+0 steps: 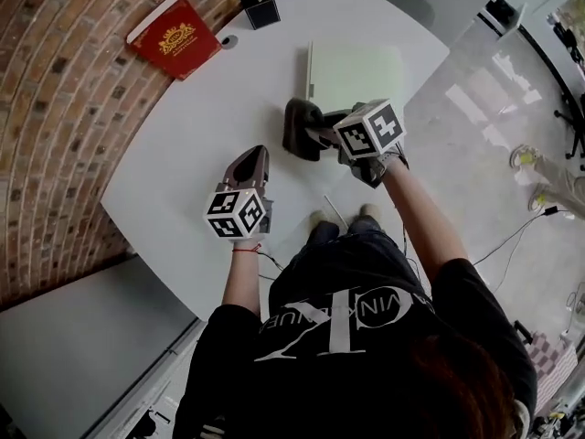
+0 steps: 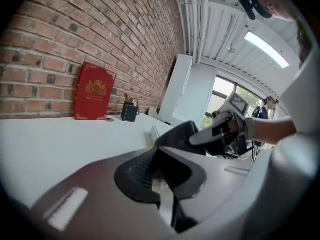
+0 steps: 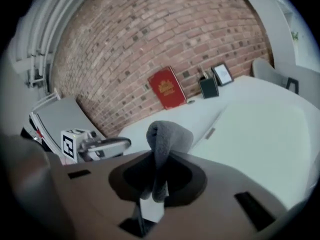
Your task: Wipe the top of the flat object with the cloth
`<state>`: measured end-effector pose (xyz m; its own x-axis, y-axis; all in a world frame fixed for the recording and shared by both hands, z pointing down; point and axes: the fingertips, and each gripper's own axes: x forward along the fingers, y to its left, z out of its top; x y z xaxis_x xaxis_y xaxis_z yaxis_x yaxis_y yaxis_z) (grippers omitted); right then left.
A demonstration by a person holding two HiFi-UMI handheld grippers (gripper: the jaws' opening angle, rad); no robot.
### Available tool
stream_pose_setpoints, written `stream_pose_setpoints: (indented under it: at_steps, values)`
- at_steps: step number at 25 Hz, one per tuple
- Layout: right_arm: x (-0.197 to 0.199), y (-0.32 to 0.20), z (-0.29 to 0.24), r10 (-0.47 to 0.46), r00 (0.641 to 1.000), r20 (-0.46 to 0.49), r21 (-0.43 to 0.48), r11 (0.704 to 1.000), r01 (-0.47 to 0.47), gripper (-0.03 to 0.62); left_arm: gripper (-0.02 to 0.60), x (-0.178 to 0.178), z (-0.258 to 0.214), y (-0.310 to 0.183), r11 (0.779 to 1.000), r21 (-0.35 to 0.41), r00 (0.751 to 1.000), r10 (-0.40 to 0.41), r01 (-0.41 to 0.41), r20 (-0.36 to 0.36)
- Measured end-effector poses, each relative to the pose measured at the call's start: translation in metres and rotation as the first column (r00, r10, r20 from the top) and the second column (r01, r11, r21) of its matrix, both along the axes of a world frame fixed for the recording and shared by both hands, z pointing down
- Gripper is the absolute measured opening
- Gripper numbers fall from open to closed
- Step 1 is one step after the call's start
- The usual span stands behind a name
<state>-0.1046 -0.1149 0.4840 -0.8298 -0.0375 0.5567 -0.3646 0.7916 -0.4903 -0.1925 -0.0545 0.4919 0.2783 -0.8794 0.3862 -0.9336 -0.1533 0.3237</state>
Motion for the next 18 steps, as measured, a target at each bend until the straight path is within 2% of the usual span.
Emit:
stream_pose_setpoints:
  at_steps: [2, 4, 10, 18]
  values:
    - [0.006, -0.004, 0.03, -0.012, 0.993, -0.119, -0.004, 1.0, 0.012, 0.051, 0.011, -0.001, -0.002, 0.002, 0.999, -0.003, 0.999, -0.037, 0.037, -0.005]
    - [0.016, -0.011, 0.044, 0.003, 0.986, -0.168, -0.011, 1.0, -0.005, 0.051, 0.011, 0.005, -0.005, 0.003, 0.999, 0.004, 0.998, -0.055, 0.055, -0.011]
    - [0.043, -0.019, 0.052, 0.024, 0.988, -0.151, -0.077, 0.996, -0.036, 0.051, 0.011, 0.029, 0.003, 0.009, 0.995, -0.019, 0.995, -0.096, 0.095, -0.024]
    - [0.095, -0.03, 0.06, 0.035, 0.979, -0.2, -0.07, 0.996, -0.05, 0.051, 0.011, 0.05, -0.001, -0.005, 0.995, -0.01, 0.995, -0.095, 0.095, -0.007]
